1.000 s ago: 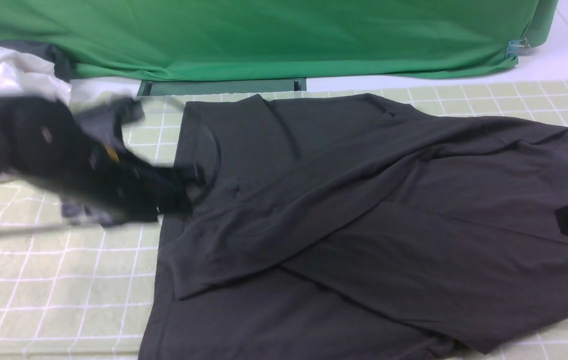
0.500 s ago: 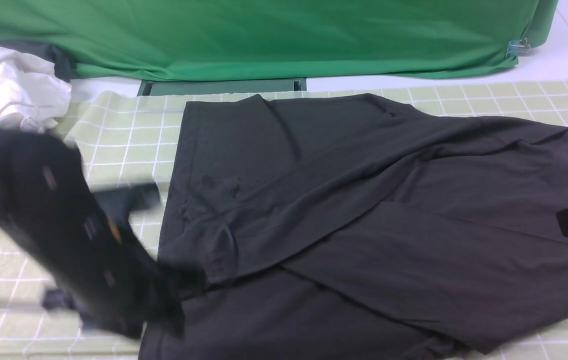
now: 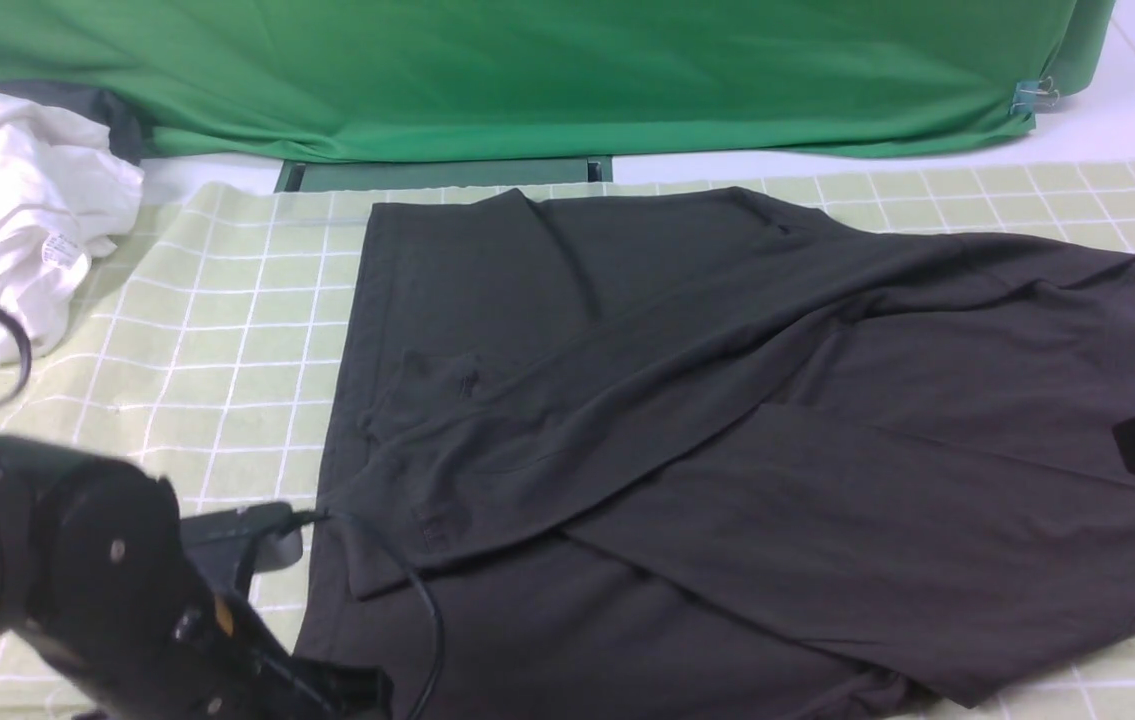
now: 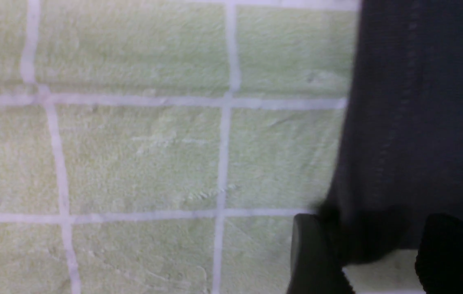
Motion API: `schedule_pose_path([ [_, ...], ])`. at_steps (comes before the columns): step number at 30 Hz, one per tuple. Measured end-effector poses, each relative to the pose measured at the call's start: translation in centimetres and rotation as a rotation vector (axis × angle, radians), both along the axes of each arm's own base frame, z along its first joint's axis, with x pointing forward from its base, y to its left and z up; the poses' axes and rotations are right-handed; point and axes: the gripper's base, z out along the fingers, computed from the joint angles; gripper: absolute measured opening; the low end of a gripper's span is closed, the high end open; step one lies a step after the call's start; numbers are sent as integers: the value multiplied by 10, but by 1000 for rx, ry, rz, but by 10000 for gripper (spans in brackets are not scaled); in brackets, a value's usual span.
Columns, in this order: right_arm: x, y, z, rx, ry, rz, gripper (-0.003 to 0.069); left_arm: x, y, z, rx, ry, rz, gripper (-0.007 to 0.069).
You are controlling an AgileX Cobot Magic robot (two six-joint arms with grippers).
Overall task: Fold a long-sleeved shirt over a green coffee tablecloth.
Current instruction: 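Grasp the near edge of the shirt at its hem and shoulder corners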
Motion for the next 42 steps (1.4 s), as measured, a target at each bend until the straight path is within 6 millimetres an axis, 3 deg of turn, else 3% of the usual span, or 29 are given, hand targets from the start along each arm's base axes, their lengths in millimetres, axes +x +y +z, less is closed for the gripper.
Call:
schedule_pose_path([
  [10,0,0,0,0,0,0,245,0,-2,-8,-38,-23,51,311],
  [11,0,0,0,0,0,0,245,0,-2,-9,-32,-17,47,251],
  [12,0,0,0,0,0,0,245,0,-2,-9,-32,-17,47,251],
  [13,0,0,-1,-9,3,10,248,0,-1,-9,-26,-18,38,169],
  [15,2,1,-7,-31,44,28,264,0,-1,-8,-30,-30,21,82],
  [16,2,1,-8,-32,48,30,267,0,-1,-8,-31,-33,17,69],
  [19,7,9,-34,-70,156,67,344,2,-1,-2,-32,-58,3,23],
  [23,11,35,-73,-133,249,189,451,5,2,7,-29,-70,-32,20],
  [26,11,57,-101,-252,308,330,482,7,2,9,-32,-90,-45,20],
  [29,16,72,-124,-371,327,410,486,9,1,10,-44,-127,-54,20],
  [34,25,81,-160,-530,399,440,489,10,-2,11,-76,-141,-69,20],
  [39,31,82,-181,-604,434,455,486,11,-3,12,-89,-152,-65,20],
  [42,33,84,-184,-599,421,455,452,11,-3,12,-89,-158,-88,20],
])
